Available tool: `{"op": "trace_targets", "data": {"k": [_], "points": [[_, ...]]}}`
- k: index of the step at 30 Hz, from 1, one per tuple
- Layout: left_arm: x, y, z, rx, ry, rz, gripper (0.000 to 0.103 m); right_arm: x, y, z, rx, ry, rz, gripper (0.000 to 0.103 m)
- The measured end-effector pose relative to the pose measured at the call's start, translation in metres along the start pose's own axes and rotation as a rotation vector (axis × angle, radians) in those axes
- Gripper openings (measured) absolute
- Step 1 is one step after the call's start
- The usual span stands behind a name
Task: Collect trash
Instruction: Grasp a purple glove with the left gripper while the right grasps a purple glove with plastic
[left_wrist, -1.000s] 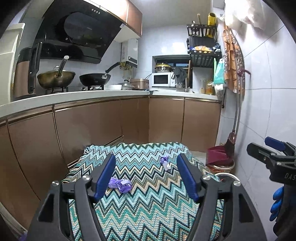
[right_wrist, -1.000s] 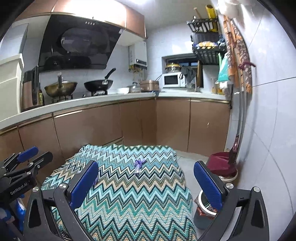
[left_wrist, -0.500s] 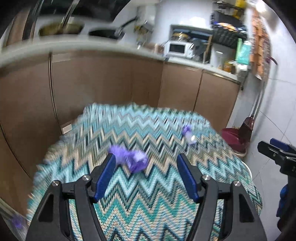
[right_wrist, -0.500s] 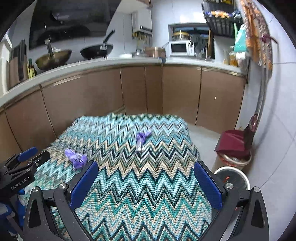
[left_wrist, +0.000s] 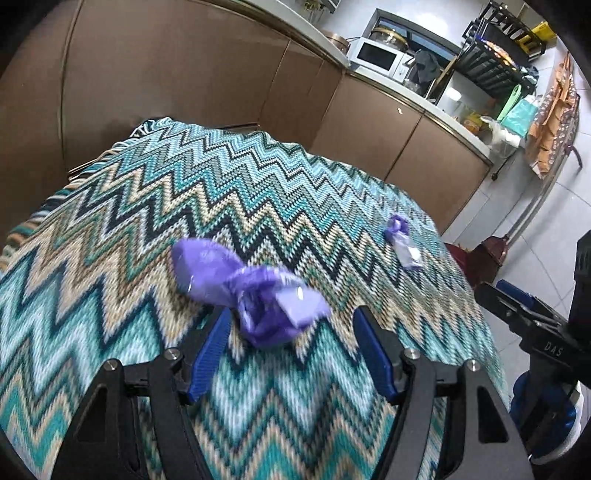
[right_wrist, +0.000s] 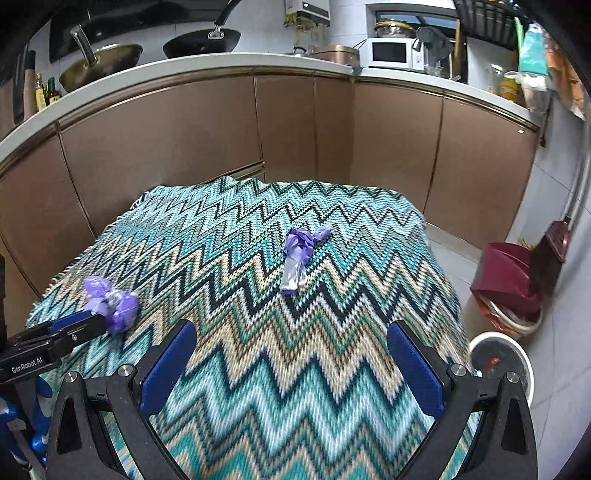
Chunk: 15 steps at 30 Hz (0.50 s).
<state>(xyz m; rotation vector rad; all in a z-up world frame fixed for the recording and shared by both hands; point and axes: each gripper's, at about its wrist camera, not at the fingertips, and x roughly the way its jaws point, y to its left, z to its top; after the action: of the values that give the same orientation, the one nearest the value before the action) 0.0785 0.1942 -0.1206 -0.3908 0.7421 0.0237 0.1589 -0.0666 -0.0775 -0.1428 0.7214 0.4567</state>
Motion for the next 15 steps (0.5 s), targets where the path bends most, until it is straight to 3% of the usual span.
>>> {"op": "trace_targets", "data": {"k": [7, 11, 14, 15], "points": [[0.028, 0.004, 0.021, 0.044, -0.005, 0.052, 0.064, 0.05, -0.01, 0.025, 0.027, 0.028, 0.045, 0.103], [0.04, 0.014, 0.023, 0.017, 0.021, 0.015, 0.052, 0.078, -0.022, 0.037, 0.094, 0.055, 0.075, 0.103], [0.041, 0.016, 0.023, 0.013, 0.018, -0.007, 0.05, 0.094, -0.026, 0.043, 0.112, 0.073, 0.08, 0.092], [0.041, 0.016, 0.023, 0.014, 0.019, -0.012, 0.049, 0.1, -0.028, 0.045, 0.125, 0.084, 0.085, 0.084]]}}
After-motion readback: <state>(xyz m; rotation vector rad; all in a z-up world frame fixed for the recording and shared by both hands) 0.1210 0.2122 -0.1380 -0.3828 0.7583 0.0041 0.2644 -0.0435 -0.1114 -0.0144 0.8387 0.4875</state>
